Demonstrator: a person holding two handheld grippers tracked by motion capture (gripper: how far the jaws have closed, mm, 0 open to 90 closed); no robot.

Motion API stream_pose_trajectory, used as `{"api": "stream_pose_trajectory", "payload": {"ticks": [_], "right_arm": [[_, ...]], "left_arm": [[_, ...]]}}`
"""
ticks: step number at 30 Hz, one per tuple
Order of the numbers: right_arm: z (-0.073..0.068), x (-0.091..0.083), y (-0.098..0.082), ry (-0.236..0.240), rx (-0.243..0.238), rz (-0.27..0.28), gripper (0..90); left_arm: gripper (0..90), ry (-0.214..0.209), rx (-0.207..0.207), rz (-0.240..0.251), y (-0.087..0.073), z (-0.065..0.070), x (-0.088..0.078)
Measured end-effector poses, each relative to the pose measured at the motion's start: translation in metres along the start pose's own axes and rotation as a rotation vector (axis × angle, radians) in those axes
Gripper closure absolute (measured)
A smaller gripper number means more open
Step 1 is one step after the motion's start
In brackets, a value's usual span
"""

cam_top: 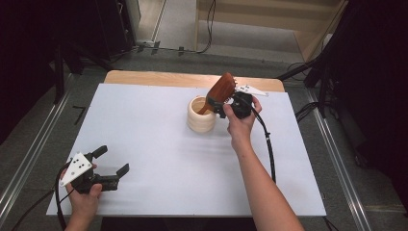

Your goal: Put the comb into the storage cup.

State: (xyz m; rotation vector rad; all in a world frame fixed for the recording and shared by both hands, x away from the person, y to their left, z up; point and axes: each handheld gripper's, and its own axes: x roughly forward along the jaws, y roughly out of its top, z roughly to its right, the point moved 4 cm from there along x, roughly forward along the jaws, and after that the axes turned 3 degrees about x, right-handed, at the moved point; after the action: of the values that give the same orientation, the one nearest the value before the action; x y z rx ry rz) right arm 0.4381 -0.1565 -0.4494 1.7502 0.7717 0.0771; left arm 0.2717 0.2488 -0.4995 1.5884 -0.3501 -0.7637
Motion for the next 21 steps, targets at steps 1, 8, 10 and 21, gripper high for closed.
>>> {"api": "stream_pose_trajectory", "payload": {"ticks": [1,8,10,21], "right_arm": [[-0.001,-0.001,0.0,-0.001,-0.004,0.003,0.0],[-0.004,-0.008,0.001,-0.008,-0.026,0.011,0.0],[-0.004,-0.01,0.001,-0.011,-0.029,0.013,0.0],[-0.003,-0.03,0.0,-0.014,-0.047,0.03,0.0]], "left_arm": [[0.0,0.0,0.0,0.002,0.0,0.0,0.0],[0.0,-0.001,0.0,0.002,0.0,0.0,0.0],[0.0,-0.001,-0.002,0.002,0.0,0.0,0.0],[0.0,0.001,0.001,0.002,0.0,0.0,0.0]]}}
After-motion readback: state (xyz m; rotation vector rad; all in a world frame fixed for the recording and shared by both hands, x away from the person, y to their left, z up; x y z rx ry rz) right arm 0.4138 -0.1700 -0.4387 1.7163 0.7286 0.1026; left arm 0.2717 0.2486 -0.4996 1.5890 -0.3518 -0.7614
